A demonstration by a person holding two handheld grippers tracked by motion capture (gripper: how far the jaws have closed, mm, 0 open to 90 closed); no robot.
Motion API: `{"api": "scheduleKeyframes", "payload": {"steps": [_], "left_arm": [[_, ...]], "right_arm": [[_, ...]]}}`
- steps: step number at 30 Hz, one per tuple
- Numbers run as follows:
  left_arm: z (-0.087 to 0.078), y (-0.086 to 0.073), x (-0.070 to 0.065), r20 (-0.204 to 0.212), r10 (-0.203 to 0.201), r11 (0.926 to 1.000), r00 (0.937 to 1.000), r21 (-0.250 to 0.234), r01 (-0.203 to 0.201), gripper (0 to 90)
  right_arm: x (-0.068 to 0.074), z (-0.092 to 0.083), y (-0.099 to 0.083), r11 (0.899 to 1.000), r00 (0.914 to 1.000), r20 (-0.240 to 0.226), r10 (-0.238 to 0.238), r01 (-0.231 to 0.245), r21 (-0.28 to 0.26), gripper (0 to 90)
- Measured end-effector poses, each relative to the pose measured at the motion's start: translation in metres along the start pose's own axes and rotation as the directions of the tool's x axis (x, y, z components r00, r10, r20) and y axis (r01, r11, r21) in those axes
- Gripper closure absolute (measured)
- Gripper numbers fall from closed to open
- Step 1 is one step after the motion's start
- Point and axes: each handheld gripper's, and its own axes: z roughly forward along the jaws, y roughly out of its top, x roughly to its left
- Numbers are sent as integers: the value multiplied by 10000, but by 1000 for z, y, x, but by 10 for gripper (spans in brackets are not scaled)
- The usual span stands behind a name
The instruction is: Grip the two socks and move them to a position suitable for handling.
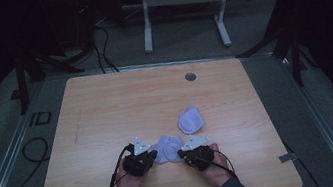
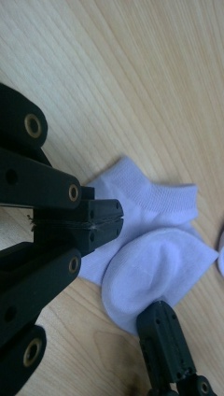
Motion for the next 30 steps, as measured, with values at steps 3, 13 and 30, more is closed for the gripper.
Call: {"api": "scheduleKeyframes", "payload": {"steps": [3,13,30], "left_arm": [[3,-1,1,23,23,10000,10000,75,-23,892],[3,0,1,56,49,9999,10000,126,-50,895],[3,-2,1,40,41,10000,10000,61,-41,896]], "right_arm": [[1,0,0,10000,10000,-20,35,-35,-10,886],[4,-6,4,9999,10000,13,-34,35,-124,853],[23,16,29,9987,9962,-713,-499,505,61,702]]}}
